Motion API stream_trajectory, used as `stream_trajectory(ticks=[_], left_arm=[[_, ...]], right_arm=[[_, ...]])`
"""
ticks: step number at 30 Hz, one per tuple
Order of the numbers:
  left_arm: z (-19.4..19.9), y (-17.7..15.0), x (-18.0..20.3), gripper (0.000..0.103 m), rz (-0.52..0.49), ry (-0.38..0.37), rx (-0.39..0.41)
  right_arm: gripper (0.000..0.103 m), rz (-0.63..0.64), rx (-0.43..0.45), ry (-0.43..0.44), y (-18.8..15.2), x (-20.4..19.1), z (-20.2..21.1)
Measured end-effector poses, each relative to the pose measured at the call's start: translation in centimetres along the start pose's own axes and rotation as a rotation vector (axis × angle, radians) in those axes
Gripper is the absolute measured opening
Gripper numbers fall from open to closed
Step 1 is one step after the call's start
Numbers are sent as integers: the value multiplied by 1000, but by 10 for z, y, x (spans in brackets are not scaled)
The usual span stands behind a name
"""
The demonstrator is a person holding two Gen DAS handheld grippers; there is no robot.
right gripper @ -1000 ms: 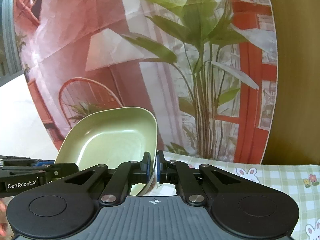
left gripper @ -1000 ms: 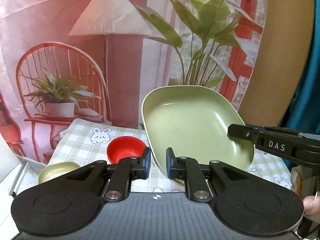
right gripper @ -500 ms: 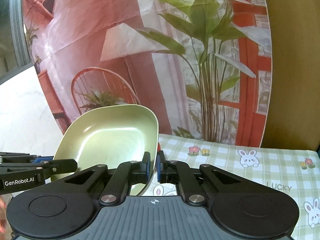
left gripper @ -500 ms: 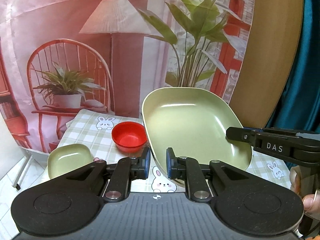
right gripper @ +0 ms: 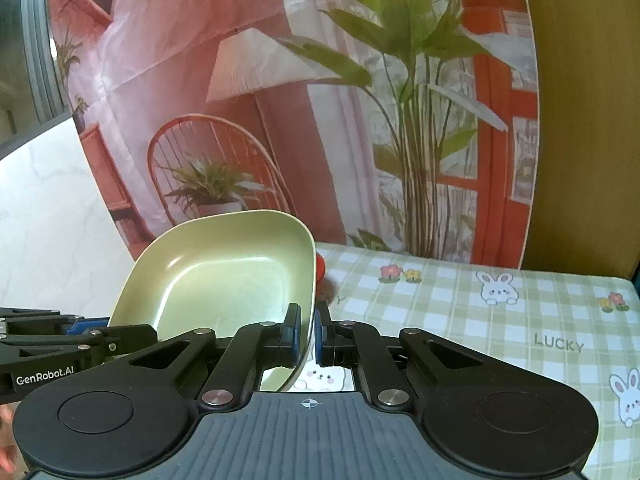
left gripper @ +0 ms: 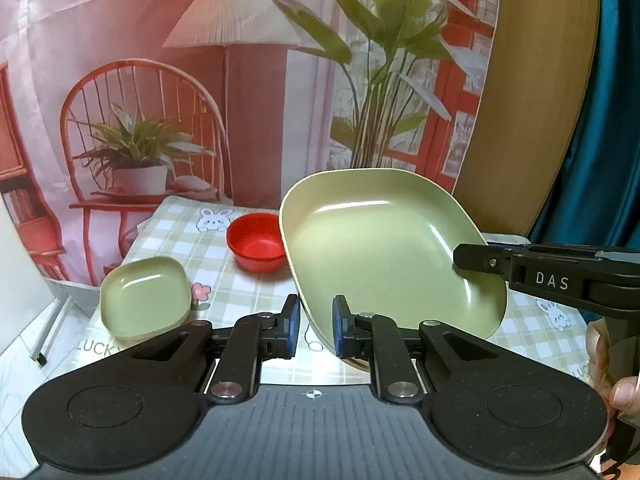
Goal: Organize plates and bowls
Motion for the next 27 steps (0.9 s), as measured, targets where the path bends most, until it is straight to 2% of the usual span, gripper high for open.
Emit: stream_trajectory(ticks=[19, 27], left_arm=[[-9, -52, -8, 18, 20, -14, -110], [-21, -77, -9, 18, 18, -16, -174]], right_arm=[[8, 11, -126, 6, -58, -10, -10], [8, 10, -219, 6, -89, -8, -23]])
Point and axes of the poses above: each gripper's, at about its wrist camera, not at the fingertips, and z roughly against the way its jaws point, x to its right, y to its top, the point moved 9 cm from there along -z, roughly the way its jaws point
